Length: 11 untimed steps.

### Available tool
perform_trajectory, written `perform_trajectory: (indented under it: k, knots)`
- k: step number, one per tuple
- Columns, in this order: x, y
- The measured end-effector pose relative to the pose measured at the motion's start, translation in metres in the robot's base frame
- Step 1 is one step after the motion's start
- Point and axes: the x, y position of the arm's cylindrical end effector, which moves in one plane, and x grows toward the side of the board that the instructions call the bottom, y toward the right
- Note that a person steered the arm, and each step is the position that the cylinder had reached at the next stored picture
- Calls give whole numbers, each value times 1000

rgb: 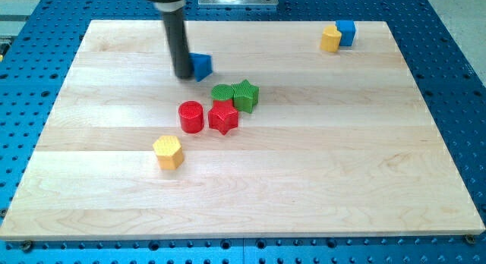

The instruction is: Push the triangle into the heart

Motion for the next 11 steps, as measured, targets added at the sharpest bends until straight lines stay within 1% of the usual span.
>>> perform_trajectory:
  k: [1,2,3,4,5,6,7,8,9,10,11]
  knots:
    - [-15,37]
    - [-32,124]
    - [-13,71]
    - [11,51]
    - [33,79]
    - [-16,180]
    - [-25,202]
    - [-9,147]
    - [-49,190]
    - [-66,224]
    - [-50,119]
